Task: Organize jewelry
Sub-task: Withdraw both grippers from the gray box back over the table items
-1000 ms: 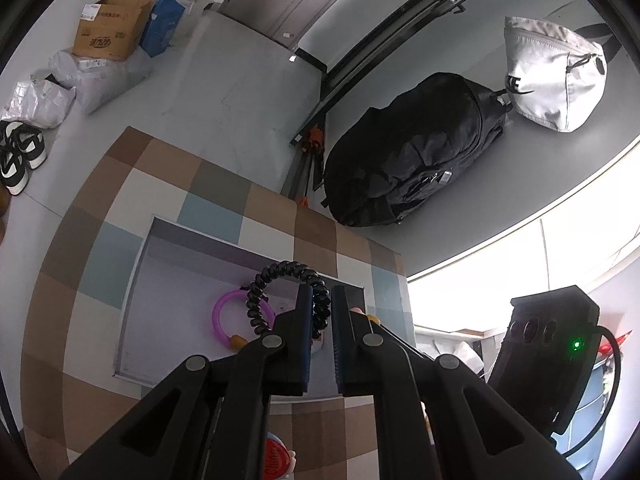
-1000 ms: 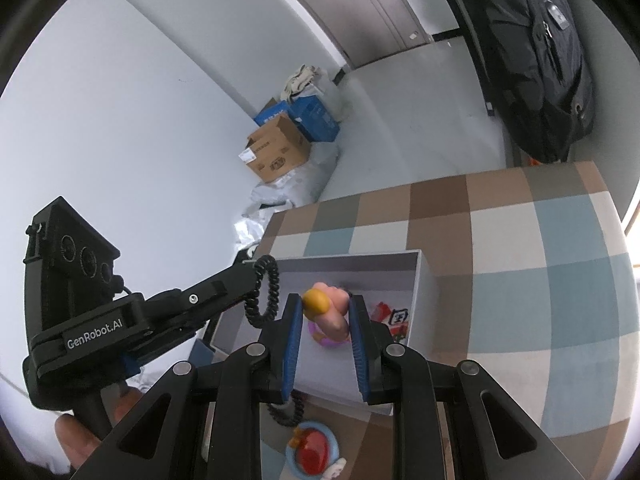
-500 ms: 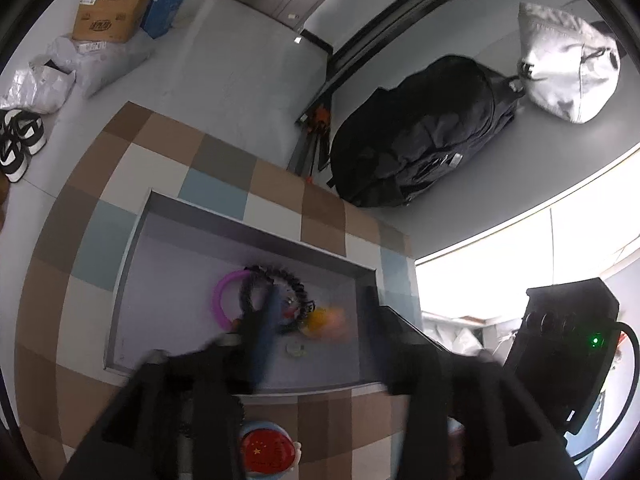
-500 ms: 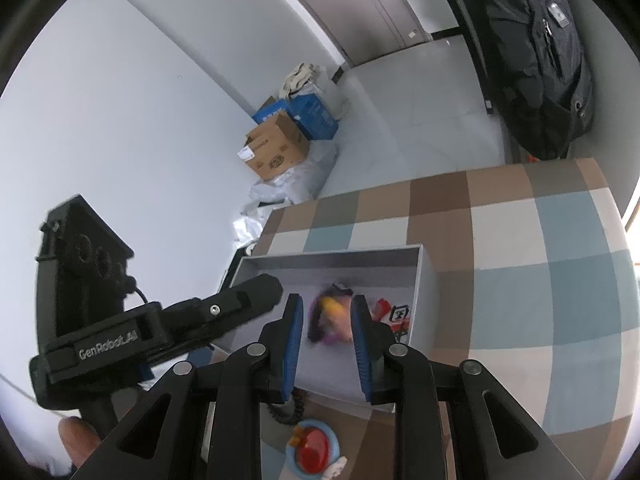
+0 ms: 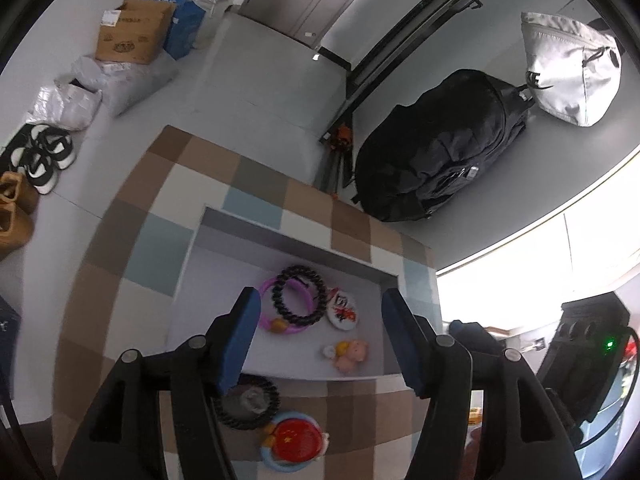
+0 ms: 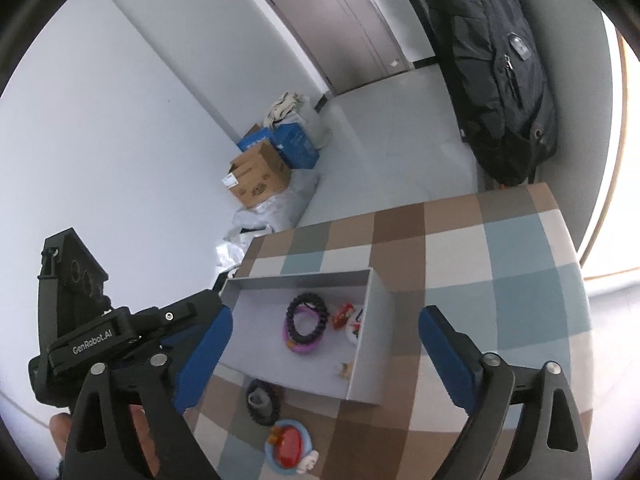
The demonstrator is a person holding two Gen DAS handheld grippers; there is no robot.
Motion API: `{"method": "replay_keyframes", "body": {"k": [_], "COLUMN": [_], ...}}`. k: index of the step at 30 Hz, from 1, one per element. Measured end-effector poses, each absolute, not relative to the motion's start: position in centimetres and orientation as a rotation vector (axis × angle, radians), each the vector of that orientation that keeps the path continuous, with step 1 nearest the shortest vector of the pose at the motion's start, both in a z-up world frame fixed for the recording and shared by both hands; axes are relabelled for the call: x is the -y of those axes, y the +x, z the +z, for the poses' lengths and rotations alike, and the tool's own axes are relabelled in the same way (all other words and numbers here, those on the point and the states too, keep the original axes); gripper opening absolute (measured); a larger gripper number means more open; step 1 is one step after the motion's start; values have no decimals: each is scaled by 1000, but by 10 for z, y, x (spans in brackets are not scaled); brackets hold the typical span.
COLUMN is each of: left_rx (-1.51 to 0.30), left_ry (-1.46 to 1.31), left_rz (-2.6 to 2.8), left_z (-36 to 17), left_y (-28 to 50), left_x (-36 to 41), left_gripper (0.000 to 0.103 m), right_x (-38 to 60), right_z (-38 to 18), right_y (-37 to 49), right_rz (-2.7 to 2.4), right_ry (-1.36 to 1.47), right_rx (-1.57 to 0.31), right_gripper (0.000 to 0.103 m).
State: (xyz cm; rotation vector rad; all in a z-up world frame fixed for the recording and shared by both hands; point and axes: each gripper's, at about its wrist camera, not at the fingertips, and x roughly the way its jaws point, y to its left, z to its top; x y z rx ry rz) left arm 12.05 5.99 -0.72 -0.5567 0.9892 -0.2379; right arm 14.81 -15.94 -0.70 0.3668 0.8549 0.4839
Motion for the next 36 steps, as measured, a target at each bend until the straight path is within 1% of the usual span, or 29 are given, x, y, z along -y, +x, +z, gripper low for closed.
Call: {"method": "replay_keyframes", "body": {"k": [6, 22, 24, 25, 26, 36], "left_rx": [-978, -1007, -1023, -1041, -1050, -1108], "left_ry": [-505, -392, -399, -403, -405, -329], "left_rz": [-228, -203, -194, -185, -181, -159], "left_z": [-5, -16, -20, -25, -28, -46], "left_y": [106, 65, 62, 60, 58, 55], "left_x": [-59, -53, -57, -59, -60, -52], "left_gripper": [59, 60, 63, 71, 75, 75], "right_x": [165, 169, 169, 168, 168, 156], "right_z": [1, -3, -5, -7, -8, -17], "right_y": [132, 90, 86, 85, 84, 75], "right_rz": [468, 438, 438, 439, 441, 458], "right_ry": [332, 265, 260, 255, 250, 203], "right_rx": [-816, -811, -817, -825, -832, -870], "right_gripper": [103, 103, 103, 103, 103, 103]}}
